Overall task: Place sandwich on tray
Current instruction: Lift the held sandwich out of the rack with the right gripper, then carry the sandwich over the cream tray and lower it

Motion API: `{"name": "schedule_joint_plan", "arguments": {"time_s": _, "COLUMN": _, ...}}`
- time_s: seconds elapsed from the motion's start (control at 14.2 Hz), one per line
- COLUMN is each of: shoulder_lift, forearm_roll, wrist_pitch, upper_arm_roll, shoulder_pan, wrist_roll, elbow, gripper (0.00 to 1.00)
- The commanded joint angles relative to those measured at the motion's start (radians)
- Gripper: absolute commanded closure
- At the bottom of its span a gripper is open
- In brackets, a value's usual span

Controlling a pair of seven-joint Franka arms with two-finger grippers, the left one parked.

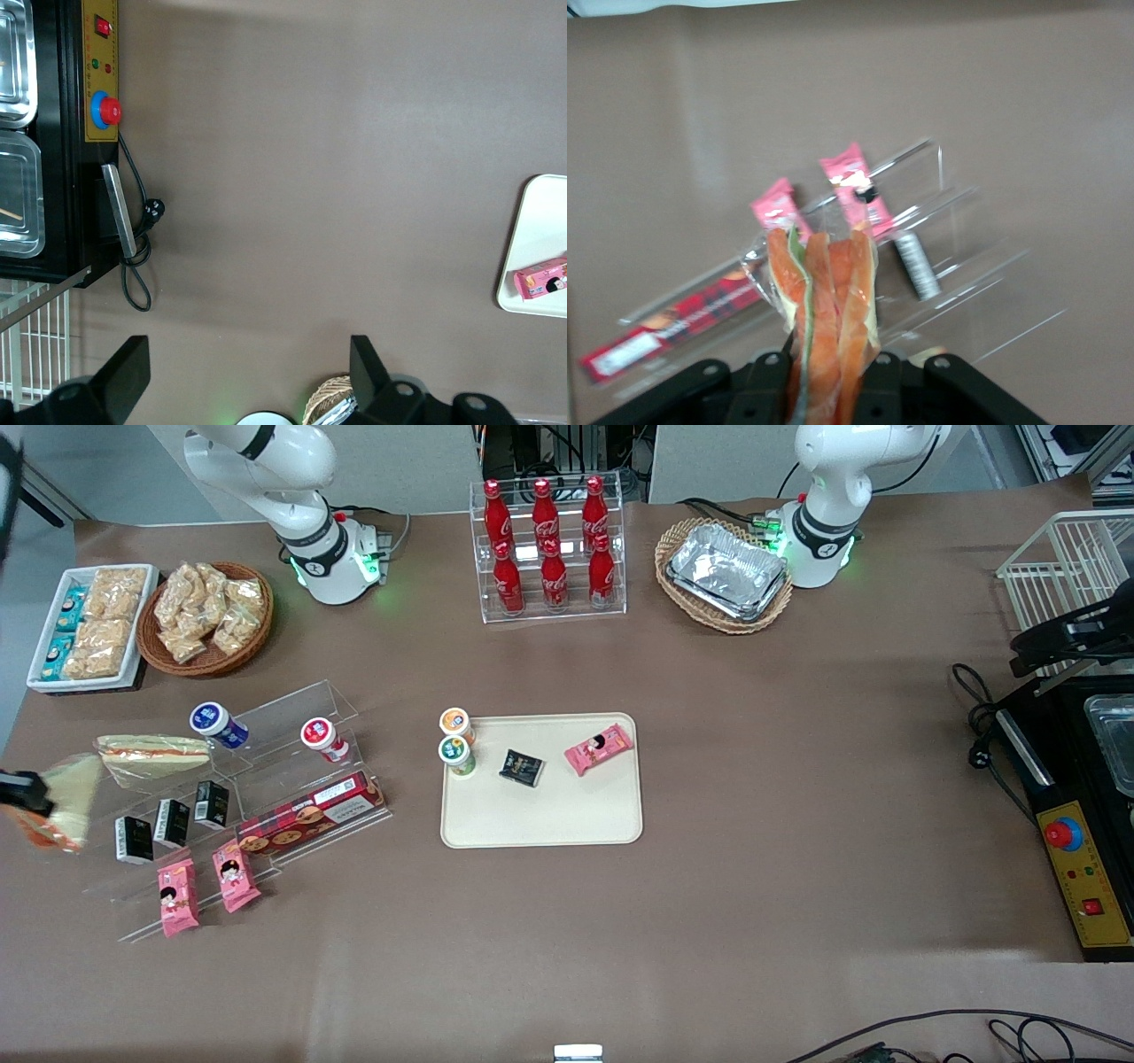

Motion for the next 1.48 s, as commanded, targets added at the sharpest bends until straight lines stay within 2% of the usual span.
{"name": "schedule_joint_plan", "arguments": {"time_s": 0.0, "shoulder_lift": -0.028, "forearm_roll": -0.037, "wrist_pitch": -0.056, "upper_arm_roll": -0.006, "shoulder_pan": 0.144, "wrist_roll": 0.341, "elbow": 0.002, "gripper": 1.0}}
{"name": "schedule_joint_plan", "arguments": {"time_s": 0.28, "shoulder_lift": -0.023, "forearm_roll": -0.054, "wrist_pitch": -0.079, "upper_arm_roll": -0.006, "shoulder_pan": 0.354, "wrist_roll": 0.763, "elbow": 0.002, "gripper": 1.0}}
{"name": "schedule_joint_plan", "arguments": {"time_s": 0.56, "shoulder_lift": 0.0, "forearm_roll": -0.047, "wrist_pitch": -0.072, "upper_arm_roll": -0.006, "shoulder_pan": 0.501, "wrist_roll": 1.152, "elbow": 0.002, "gripper": 1.0}}
{"name": "schedule_joint_plan", "arguments": {"time_s": 0.78, "shoulder_lift": 0.041, "forearm_roll": -0.074, "wrist_pitch": -0.058, "upper_arm_roll": -0.006, "shoulder_pan": 0.612, "wrist_roll": 1.661, "elbow": 0.005, "gripper": 1.0}}
{"name": "schedule_joint_plan", "arguments": {"time_s": 0.85, "shoulder_lift": 0.053, "forearm_roll": -0.051, "wrist_pitch": -0.062, "upper_arm_roll": -0.003, "shoulder_pan": 0.621, "wrist_roll": 1.757, "elbow": 0.005, "gripper": 1.0}}
{"name": "schedule_joint_plan", "arguments": {"time_s": 0.92, "shoulder_lift": 0.058, "forearm_roll": -0.019, "wrist_pitch": -0.064, "upper_arm_roll": -0.003, "shoulder_pan": 0.629, "wrist_roll": 1.828, "elbow": 0.004, "gripper": 1.0}}
{"name": "schedule_joint_plan", "arguments": {"time_s": 0.99, "shoulder_lift": 0.07, "forearm_roll": -0.001, "wrist_pitch": -0.058, "upper_arm_roll": -0.004, "shoulder_pan": 0.676, "wrist_roll": 1.886, "elbow": -0.001, "gripper": 1.0}}
{"name": "schedule_joint_plan", "arguments": {"time_s": 1.2, "shoulder_lift": 0.136, "forearm_roll": -0.008, "wrist_pitch": 0.021, "upper_arm_roll": -0.006, "shoulder_pan": 0.774, "wrist_roll": 2.131, "elbow": 0.002, "gripper": 1.0}}
{"name": "schedule_joint_plan", "arguments": {"time_s": 1.41, "shoulder_lift": 0.213, "forearm_roll": 0.015, "wrist_pitch": 0.133, "upper_arm_roll": -0.005, "shoulder_pan": 0.834, "wrist_roll": 2.242, "elbow": -0.006, "gripper": 1.0}}
